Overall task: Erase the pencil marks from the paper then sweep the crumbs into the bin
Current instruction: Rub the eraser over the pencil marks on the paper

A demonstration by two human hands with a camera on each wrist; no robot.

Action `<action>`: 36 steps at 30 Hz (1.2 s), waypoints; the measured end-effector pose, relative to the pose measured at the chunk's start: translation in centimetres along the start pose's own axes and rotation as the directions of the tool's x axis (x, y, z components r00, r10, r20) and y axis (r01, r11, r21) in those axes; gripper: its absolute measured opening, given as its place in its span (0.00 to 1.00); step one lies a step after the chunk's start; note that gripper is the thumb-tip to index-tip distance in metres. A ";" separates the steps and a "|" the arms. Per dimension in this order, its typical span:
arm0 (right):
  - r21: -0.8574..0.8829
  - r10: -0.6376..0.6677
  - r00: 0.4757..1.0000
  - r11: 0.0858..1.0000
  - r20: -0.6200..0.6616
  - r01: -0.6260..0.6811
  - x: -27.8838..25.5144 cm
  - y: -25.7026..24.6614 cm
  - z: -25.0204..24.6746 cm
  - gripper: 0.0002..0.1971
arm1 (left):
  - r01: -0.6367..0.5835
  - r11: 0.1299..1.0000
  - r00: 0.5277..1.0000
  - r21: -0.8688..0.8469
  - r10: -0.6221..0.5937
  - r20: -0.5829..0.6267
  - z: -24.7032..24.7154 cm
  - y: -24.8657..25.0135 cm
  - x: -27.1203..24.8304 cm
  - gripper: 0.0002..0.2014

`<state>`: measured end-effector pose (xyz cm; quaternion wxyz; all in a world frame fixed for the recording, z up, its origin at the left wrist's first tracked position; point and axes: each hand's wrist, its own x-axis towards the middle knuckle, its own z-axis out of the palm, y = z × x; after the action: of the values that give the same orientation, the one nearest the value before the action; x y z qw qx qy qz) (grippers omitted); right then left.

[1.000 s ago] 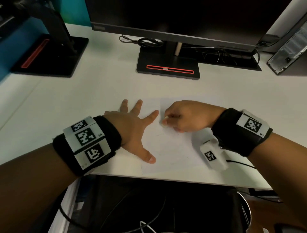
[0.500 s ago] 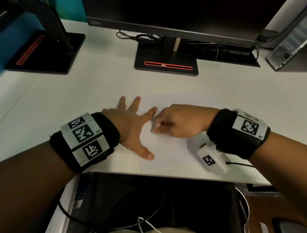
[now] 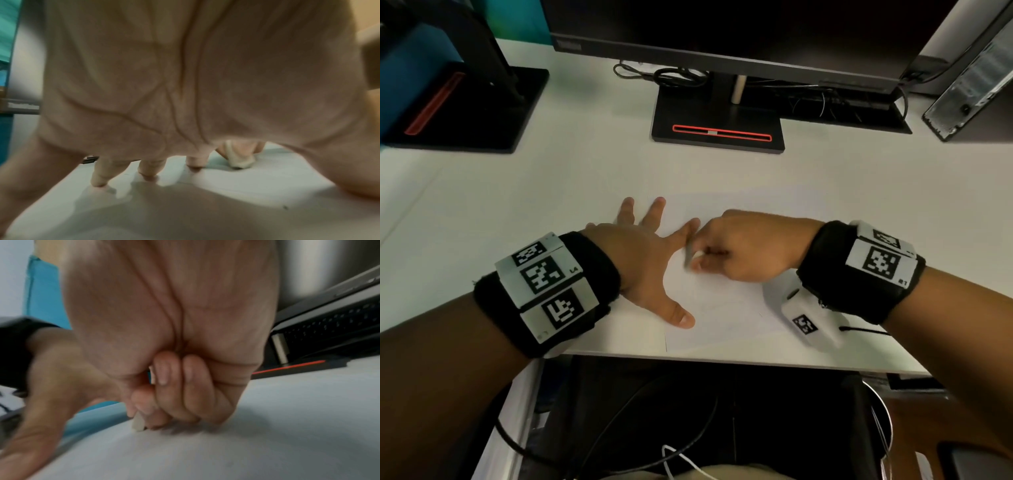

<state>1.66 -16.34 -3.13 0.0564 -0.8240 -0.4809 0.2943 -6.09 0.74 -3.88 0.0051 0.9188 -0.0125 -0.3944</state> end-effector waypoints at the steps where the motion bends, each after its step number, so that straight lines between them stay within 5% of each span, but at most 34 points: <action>1: -0.008 0.004 1.000 1.000 0.027 -0.004 -0.2 0.0 0.0 0.11 | 0.001 1.000 1.000 0.005 -0.001 -0.001 0.0 0.0 0.0 0.70; 5: -0.022 0.061 0.998 0.998 -0.034 -0.062 0.0 0.6 -0.9 0.15 | 0.001 1.000 1.000 0.003 -0.001 0.000 0.0 0.0 0.0 0.70; 16: 0.004 -0.036 0.999 0.999 0.004 0.036 -0.1 -0.6 0.2 0.13 | -0.004 1.000 1.000 0.003 0.004 -0.007 0.1 0.0 0.1 0.69; 18: -0.022 -0.008 0.999 1.000 0.050 0.009 -0.5 -0.4 0.2 0.16 | 0.005 1.000 1.000 0.015 -0.005 -0.015 0.1 0.0 0.0 0.69; 22: -0.021 0.047 0.996 0.999 -0.070 -0.048 -0.4 0.8 -0.7 0.18 | 0.007 1.000 1.000 0.015 -0.007 -0.018 0.1 0.0 -0.1 0.70; 26: -0.019 0.021 0.999 1.000 0.029 -0.020 -1.0 0.3 0.1 0.17 | 0.007 1.000 1.000 0.020 -0.006 -0.017 0.1 0.0 -0.1 0.70; 36: -0.014 0.115 0.993 0.993 -0.007 -0.115 -1.8 1.9 -0.5 0.19 | 0.010 1.000 1.000 0.021 -0.010 -0.013 0.0 0.2 -0.2 0.70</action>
<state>2.70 -18.74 -2.59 0.0350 -0.8516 -0.4347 0.2909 -6.25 0.55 -3.77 -0.0063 0.9214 -0.0121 -0.3884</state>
